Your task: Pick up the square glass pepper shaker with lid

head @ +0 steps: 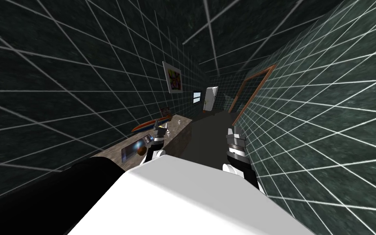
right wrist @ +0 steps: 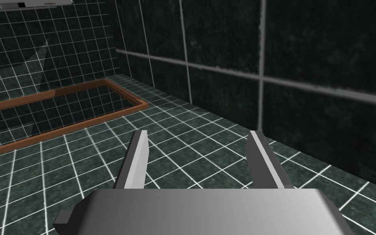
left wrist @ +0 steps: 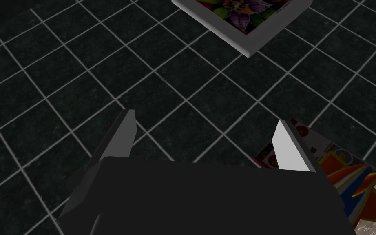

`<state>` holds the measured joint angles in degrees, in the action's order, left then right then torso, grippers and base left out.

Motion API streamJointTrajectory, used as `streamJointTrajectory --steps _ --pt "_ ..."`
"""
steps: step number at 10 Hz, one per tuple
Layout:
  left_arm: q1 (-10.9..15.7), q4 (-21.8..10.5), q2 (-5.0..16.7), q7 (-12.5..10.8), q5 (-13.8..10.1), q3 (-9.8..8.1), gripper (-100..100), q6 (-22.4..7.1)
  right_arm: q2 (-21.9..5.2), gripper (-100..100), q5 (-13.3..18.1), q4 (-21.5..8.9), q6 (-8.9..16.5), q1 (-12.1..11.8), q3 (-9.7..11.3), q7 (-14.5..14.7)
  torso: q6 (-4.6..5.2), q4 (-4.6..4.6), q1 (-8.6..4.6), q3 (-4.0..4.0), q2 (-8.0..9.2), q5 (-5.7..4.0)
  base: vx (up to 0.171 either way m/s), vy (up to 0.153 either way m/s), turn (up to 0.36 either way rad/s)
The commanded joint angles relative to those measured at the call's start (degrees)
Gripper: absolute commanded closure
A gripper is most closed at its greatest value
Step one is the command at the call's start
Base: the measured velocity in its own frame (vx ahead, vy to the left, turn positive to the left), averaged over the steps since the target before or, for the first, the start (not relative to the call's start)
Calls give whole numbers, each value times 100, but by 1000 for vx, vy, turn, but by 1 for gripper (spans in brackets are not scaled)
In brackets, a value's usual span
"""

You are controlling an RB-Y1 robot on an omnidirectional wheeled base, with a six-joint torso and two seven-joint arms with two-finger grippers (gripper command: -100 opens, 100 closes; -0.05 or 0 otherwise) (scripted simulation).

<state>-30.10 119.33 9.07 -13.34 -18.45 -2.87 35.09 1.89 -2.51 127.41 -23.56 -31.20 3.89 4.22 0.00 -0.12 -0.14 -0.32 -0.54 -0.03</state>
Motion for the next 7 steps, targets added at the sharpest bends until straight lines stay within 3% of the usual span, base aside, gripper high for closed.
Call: streamJointTrajectory --steps 1,7 --pt "-47 -174 39 -169 -192 -57 -100 35 0 0 0 0 0 0 0 0 0 0 0 0 0 0 134 -58 110" --pt "-121 -779 123 -681 -819 -246 -100 129 0 0 0 0 0 0 0 0 1 1 -2 3 6 -1 112 -71 94"
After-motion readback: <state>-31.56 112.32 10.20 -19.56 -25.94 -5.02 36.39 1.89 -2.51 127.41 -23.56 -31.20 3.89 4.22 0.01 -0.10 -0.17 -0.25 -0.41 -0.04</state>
